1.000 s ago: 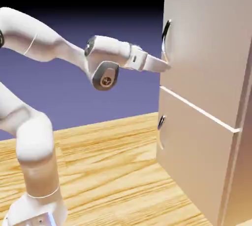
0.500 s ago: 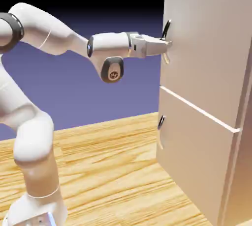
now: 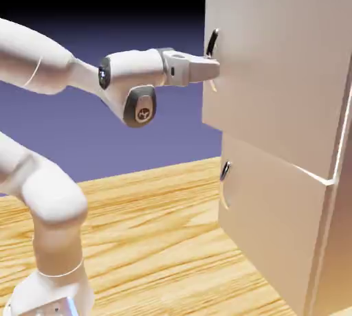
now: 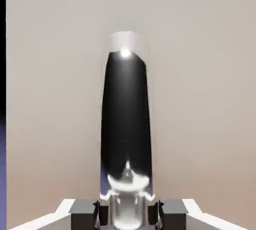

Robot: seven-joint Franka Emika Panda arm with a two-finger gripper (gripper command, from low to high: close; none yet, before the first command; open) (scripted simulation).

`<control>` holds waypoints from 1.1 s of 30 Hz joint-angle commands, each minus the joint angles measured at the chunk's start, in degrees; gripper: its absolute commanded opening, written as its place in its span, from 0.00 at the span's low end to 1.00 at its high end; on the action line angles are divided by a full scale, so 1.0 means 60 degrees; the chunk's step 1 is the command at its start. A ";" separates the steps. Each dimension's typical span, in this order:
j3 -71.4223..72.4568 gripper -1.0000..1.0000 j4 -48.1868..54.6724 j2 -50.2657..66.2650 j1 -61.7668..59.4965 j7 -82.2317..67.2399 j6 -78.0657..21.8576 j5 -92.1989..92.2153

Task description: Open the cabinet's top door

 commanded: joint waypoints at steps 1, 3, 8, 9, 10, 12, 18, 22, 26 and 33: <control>-0.0116 0.00 0.0039 0.0013 0.0293 -0.0424 0.0055 0.0406; -0.0308 0.00 0.0134 0.0029 0.0854 -0.1255 0.0172 0.1212; -0.0800 0.00 0.0344 -0.0104 0.2270 -0.3332 0.0500 0.3120; -0.0927 0.00 0.0369 -0.0186 0.2577 -0.3747 0.0568 0.3459; -0.1071 0.00 0.0385 -0.0296 0.2899 -0.4162 0.0636 0.3776; -0.1403 0.00 0.0355 -0.0656 0.3561 -0.4994 0.0719 0.4327; -0.1845 0.00 -0.0027 -0.2183 0.4525 -0.6751 0.0368 0.5288; -0.2014 0.00 0.0054 -0.2816 0.5244 -0.8361 0.0399 0.6601; -0.1455 0.00 -0.0360 -0.4057 0.4180 -0.9086 -0.1232 0.7350; -0.0906 0.00 -0.0819 -0.5451 0.1999 -0.9290 -0.4139 0.7740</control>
